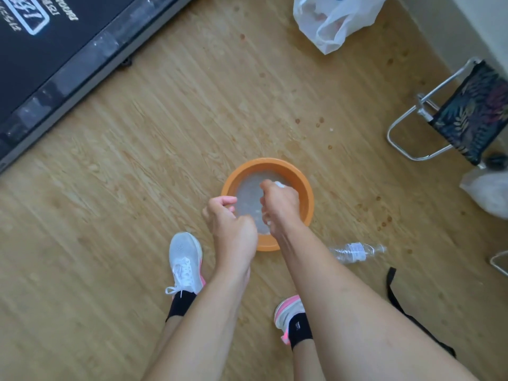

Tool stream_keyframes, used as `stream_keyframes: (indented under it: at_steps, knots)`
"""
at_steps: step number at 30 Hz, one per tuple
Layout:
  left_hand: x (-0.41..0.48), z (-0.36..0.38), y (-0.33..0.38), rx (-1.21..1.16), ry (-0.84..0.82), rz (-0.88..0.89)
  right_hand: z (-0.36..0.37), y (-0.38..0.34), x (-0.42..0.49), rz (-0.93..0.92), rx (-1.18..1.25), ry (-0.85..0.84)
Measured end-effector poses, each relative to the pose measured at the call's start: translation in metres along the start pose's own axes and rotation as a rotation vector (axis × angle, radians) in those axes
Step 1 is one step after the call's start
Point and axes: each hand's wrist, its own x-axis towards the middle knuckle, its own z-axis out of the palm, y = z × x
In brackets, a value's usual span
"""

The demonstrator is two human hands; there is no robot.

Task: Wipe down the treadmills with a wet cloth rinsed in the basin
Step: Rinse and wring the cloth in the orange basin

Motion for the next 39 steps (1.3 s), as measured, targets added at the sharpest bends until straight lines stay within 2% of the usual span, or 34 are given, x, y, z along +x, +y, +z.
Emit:
stream_keyframes:
  at_steps: [4, 7, 12, 13, 15, 17, 19, 20, 22, 24, 25, 28, 31, 34, 39]
  knots:
    - [0.022, 0.006, -0.023, 0.030, -0.007, -0.120, -0.002, 0.003, 0.009, 0.005, -0.027, -0.077]
    - [0.032, 0.012, -0.029, 0.002, -0.067, -0.111, -0.010, 0.005, 0.008, 0.020, -0.046, -0.105]
    - [0.038, 0.030, -0.006, -0.185, -0.305, -0.048, -0.023, 0.002, -0.015, -0.157, -0.098, -0.105]
    - [0.036, 0.034, -0.001, -0.194, -0.388, -0.045, -0.025, 0.003, -0.021, -0.165, -0.042, -0.126]
    - [0.035, 0.042, -0.003, -0.101, -0.509, -0.048, -0.028, 0.009, -0.029, -0.073, 0.231, -0.243]
    - [0.038, 0.047, -0.012, 0.020, -0.496, -0.062, -0.038, 0.016, -0.036, 0.050, 0.402, -0.388]
    - [0.046, 0.046, -0.017, -0.041, -0.420, -0.105, -0.055, 0.023, -0.039, 0.122, 0.448, -0.447]
    - [0.052, 0.046, -0.019, -0.096, -0.400, -0.137, -0.064, 0.026, -0.038, 0.129, 0.424, -0.415]
    - [0.059, 0.047, -0.021, -0.126, -0.380, -0.199, -0.078, 0.036, -0.030, 0.066, 0.261, -0.238]
    - [0.060, 0.050, -0.022, -0.083, -0.357, -0.296, -0.082, 0.049, -0.014, -0.014, 0.132, -0.049]
    - [0.060, 0.052, -0.024, -0.034, -0.354, -0.344, -0.081, 0.053, -0.006, -0.042, 0.102, -0.005]
    - [0.063, 0.063, -0.032, 0.235, -0.359, -0.345, -0.072, 0.067, 0.015, -0.118, -0.006, 0.007]
    - [0.062, 0.073, -0.034, 0.423, -0.271, -0.178, -0.066, 0.075, 0.032, -0.211, -0.121, 0.008]
    - [0.062, 0.078, -0.034, 0.470, -0.243, -0.081, -0.066, 0.077, 0.048, -0.238, -0.160, 0.019]
    - [0.070, 0.082, -0.045, 0.532, -0.217, -0.055, -0.071, 0.078, 0.059, -0.228, -0.158, 0.071]
